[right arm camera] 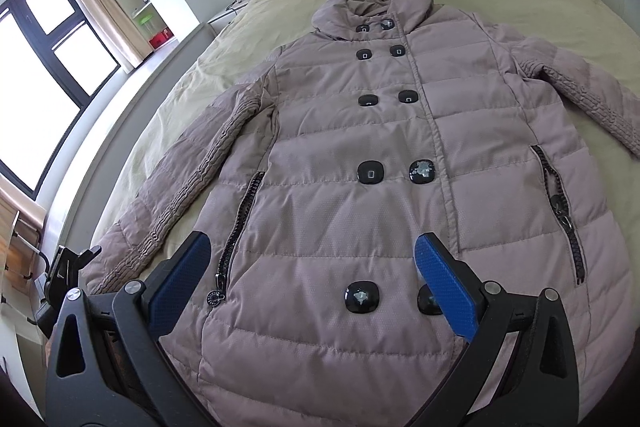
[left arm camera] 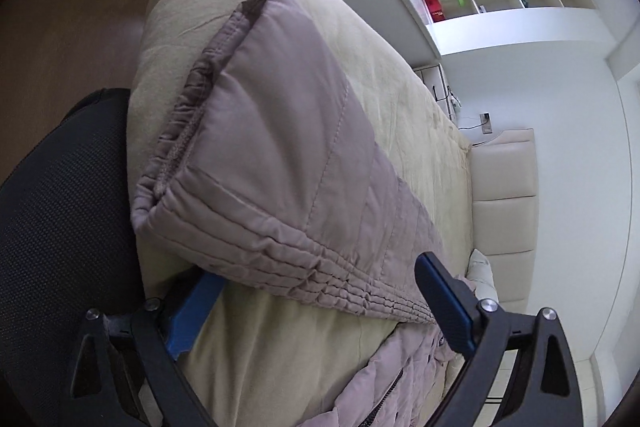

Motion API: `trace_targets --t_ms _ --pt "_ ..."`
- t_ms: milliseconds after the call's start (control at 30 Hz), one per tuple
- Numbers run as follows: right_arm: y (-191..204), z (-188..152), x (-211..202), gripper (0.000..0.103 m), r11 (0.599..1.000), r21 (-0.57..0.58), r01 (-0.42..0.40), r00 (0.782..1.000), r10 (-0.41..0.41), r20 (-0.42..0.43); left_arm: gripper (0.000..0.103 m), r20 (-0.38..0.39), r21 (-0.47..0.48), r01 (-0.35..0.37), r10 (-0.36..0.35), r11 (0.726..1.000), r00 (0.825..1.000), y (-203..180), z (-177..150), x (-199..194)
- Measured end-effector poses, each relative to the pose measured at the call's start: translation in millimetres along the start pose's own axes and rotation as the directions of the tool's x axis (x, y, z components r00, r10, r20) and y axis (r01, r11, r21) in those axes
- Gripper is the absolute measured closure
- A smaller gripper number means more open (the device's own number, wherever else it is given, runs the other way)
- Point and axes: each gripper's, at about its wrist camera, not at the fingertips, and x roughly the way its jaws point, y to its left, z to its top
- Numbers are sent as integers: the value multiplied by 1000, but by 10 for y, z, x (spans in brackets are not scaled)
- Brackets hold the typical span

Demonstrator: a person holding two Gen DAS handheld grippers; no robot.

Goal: Fold large clothes
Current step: 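Grasp the coat sleeve cuff with the left gripper and lift it, then fold the held sleeve across the coat front with the left gripper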

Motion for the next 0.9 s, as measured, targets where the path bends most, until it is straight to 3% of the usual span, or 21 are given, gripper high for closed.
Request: trace_targets --t_ms 33,100,133,167,200,300,367,400,467,500,567,600,667,700,733,767,800,867,900 --pt "-19 3 3 0 1000 4 -2 1000 2 1 14 3 7 -3 3 1000 1000 -9 21 20" --pt "-38 -1 1 0 1000 6 -2 1000 2 5 39 11 29 -22 21 999 1000 -43 84 63" --pt "-46 4 1 0 1000 2 -3 1000 3 5 47 14 40 -31 30 999 999 -63 121 85" --pt "-46 -3 -4 0 1000 -1 -6 1000 6 7 64 12 50 -38 37 998 999 -95 152 119" --pt "-52 -9 -15 0 1000 -4 -6 1000 6 13 72 11 65 -40 39 997 999 -132 209 138" --pt "-113 -3 -40 6 1000 -6 -8 1000 8 27 83 55 176 -50 41 983 998 -397 300 124" --pt "-191 8 -59 11 1000 -2 -10 999 10 34 84 94 333 -51 21 941 995 -765 239 100" --pt "-241 18 -70 11 1000 3 -5 999 5 38 85 104 426 -49 5 903 995 -978 165 107" --pt "-373 38 -94 11 1000 24 4 999 -6 49 86 109 625 -49 -26 779 994 -1449 -135 156" --pt "-450 60 -105 11 999 41 4 999 -7 54 86 105 718 -46 -42 694 994 -1685 -344 204" --pt "-627 119 -133 11 997 81 -6 998 1 66 86 71 861 -26 -69 508 995 -2074 -850 325" --pt "-718 155 -148 11 995 102 -15 997 8 72 86 44 916 -11 -74 402 996 -2213 -1156 407" --pt "-916 229 -175 11 988 148 -43 996 31 85 86 7 988 -3 -29 157 1000 -2381 -1791 677" --pt "-1013 267 -179 11 983 174 -58 995 42 90 86 -1 998 2 -20 62 1000 -2346 -2069 808" --pt "-1117 306 -178 11 976 202 -75 994 56 96 86 0 1000 0 -8 -6 1000 -2287 -2282 938" --pt "-1209 340 -168 11 969 226 -96 992 75 100 87 7 998 -7 16 -56 1000 -2222 -2432 1064" --pt "-1293 375 -142 11 961 246 -122 990 100 103 87 8 998 -5 42 -68 999 -2121 -2521 1149" --pt "-1430 434 -16 11 945 288 -158 987 140 82 87 -1 999 3 45 -47 999 -2010 -2608 1148" --pt "-1476 463 99 11 931 310 -194 981 185 60 87 12 998 -10 32 -63 999 -1965 -2626 1116"
